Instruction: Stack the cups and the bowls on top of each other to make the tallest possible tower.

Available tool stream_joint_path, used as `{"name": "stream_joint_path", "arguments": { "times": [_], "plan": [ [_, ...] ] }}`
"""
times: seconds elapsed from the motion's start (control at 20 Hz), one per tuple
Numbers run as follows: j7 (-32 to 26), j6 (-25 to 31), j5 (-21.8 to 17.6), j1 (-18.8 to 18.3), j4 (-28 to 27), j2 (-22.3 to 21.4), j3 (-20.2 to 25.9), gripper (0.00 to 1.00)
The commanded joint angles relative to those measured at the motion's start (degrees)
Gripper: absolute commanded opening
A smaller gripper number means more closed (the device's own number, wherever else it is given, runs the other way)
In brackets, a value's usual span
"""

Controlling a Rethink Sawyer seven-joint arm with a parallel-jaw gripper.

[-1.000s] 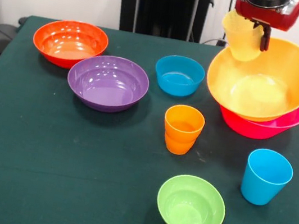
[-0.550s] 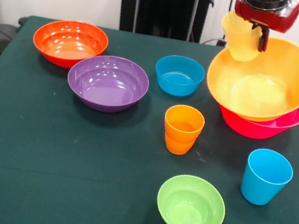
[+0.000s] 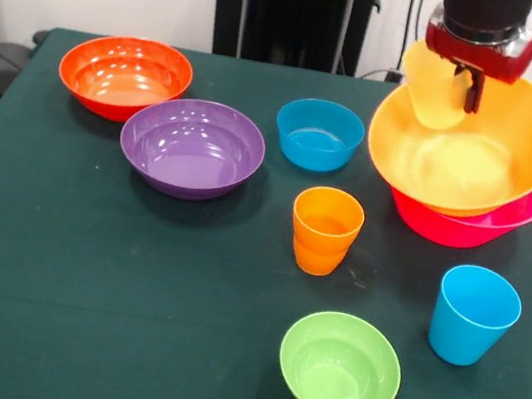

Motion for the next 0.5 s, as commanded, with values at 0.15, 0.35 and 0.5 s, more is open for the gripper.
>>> {"name": "stream_joint_path", "arguments": {
  "times": [0.15, 0.35, 0.5],
  "plan": [
    [13.5, -3.4, 3.2, 3.3, -6.9, 4.9, -1.4, 0.00],
    [13.9, -3.2, 4.0, 4.2, -8.5, 5.9, -2.1, 0.00],
    [14.0, -2.8, 4.3, 4.7, -9.4, 6.4, -2.6, 0.00]
  ]
}}
